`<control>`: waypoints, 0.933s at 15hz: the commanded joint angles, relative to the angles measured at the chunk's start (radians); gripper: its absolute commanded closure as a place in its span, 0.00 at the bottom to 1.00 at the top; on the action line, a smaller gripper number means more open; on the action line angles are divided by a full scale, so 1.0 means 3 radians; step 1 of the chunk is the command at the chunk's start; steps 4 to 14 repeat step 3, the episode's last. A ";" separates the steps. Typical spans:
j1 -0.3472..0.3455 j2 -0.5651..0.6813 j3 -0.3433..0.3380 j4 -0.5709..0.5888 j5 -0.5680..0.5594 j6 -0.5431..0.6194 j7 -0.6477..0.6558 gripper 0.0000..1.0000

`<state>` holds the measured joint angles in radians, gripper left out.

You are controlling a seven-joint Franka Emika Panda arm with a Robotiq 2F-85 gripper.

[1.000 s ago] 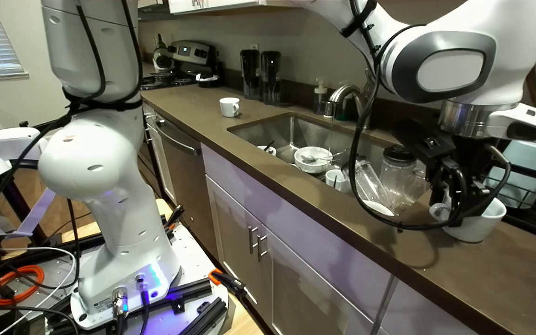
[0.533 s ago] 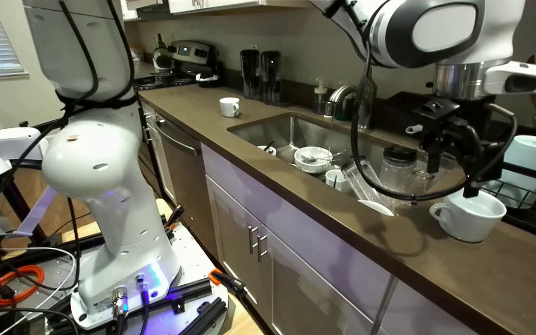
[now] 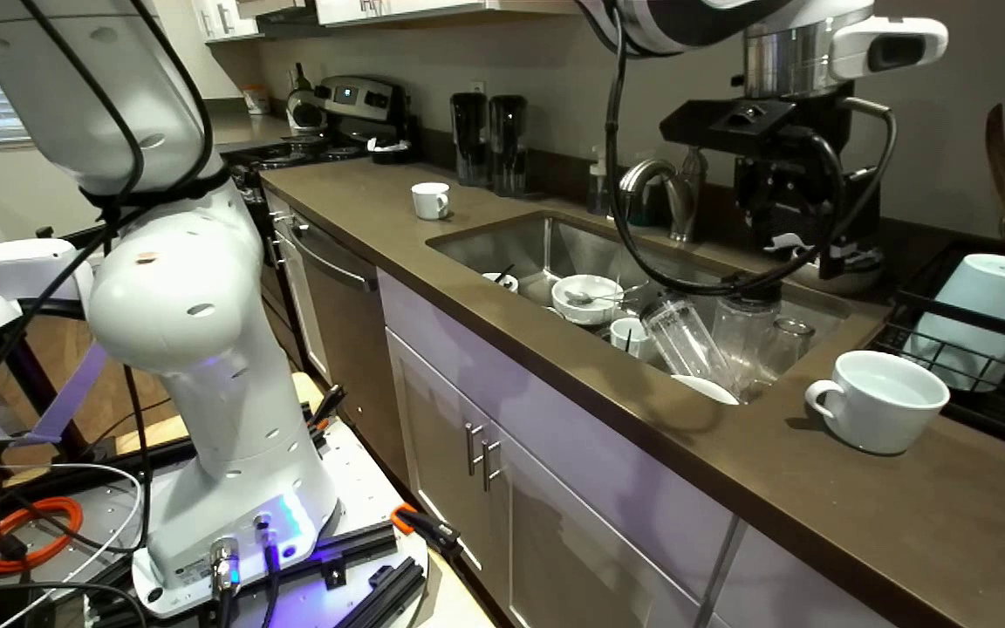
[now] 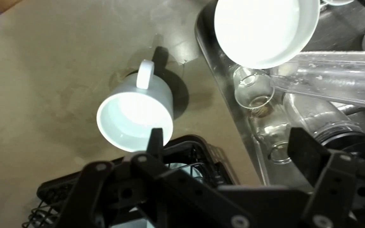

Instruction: Collect water in the mug

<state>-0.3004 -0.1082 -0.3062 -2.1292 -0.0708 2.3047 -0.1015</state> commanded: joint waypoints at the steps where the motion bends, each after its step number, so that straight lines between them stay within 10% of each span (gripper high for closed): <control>1: 0.0020 -0.0066 0.0006 -0.0036 0.0002 -0.0011 -0.0022 0.00; 14: 0.0028 -0.0153 0.0018 -0.0103 0.0001 -0.0011 -0.0033 0.00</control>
